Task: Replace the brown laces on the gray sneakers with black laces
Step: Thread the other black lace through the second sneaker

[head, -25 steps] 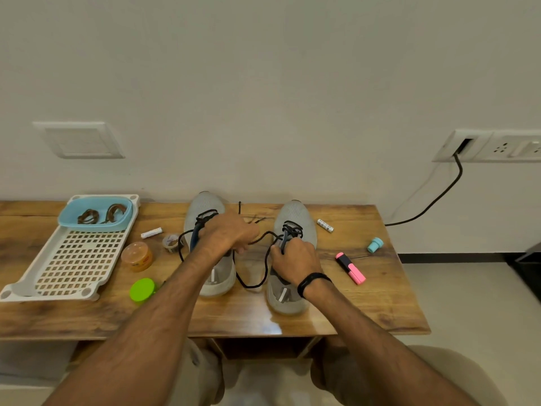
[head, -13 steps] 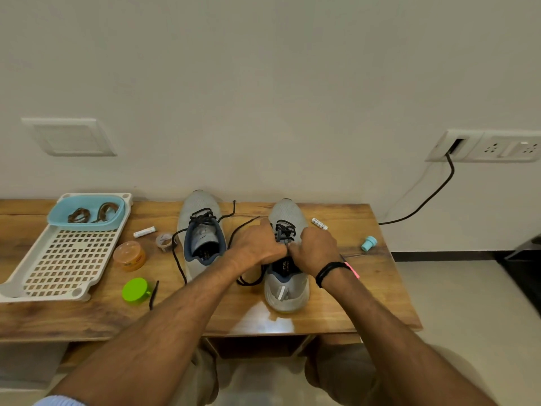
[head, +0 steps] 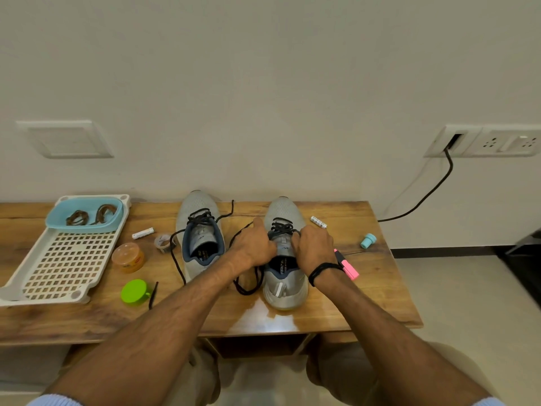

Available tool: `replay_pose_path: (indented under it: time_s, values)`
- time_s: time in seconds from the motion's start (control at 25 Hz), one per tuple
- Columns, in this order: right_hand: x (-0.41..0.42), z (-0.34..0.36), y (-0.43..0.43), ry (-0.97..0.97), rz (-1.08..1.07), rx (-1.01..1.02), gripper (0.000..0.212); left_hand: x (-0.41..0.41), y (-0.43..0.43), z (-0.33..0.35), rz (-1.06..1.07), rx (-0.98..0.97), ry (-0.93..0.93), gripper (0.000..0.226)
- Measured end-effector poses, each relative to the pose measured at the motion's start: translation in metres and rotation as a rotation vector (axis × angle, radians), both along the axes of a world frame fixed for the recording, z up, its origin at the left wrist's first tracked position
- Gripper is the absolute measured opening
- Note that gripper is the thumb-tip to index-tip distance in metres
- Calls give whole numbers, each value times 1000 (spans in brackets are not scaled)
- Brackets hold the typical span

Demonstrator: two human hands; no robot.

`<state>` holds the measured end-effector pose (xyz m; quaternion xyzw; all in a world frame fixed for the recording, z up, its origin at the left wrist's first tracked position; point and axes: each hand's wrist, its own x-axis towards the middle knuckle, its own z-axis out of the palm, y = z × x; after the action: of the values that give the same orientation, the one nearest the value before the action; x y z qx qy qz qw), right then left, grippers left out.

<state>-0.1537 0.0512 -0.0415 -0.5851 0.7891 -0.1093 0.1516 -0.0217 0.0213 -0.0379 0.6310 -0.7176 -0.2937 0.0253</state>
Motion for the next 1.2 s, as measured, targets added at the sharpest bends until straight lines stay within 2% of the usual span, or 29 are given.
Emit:
replay_pose_path:
  time_s: [0.2, 0.32, 0.4, 0.52, 0.6, 0.68, 0.8, 0.88, 1.04, 1.08, 1.2]
  values:
    - [-9, 4, -5, 18, 67, 52, 29, 16, -3, 23, 121, 104, 77, 39]
    - [-7, 4, -9, 9, 70, 71, 27, 23, -4, 40, 280, 156, 362, 28]
    - [-8, 3, -10, 14, 68, 76, 28, 24, 1, 49, 335, 280, 456, 24]
    - [-8, 4, -10, 31, 75, 70, 31, 18, 6, 48, 216, 386, 226, 25]
    - [-8, 3, -10, 34, 68, 68, 30, 13, 6, 43, 173, 496, 211, 20]
    - [-6, 3, -10, 32, 61, 70, 30, 12, 4, 43, 193, 516, 246, 17]
    - [-6, 3, -10, 32, 60, 83, 30, 12, 4, 46, 218, 482, 281, 13]
    - [-6, 4, -10, 24, 56, 88, 31, 13, 2, 47, 194, 421, 214, 12]
    - [-7, 6, -10, 24, 50, 98, 31, 24, -12, 50, 93, 85, 19, 24]
    - [-7, 6, -10, 20, 45, 100, 31, 26, -14, 51, 140, -23, 57, 22]
    - [-9, 9, -10, 5, 32, 136, 31, 29, -15, 49, 362, -265, 367, 15]
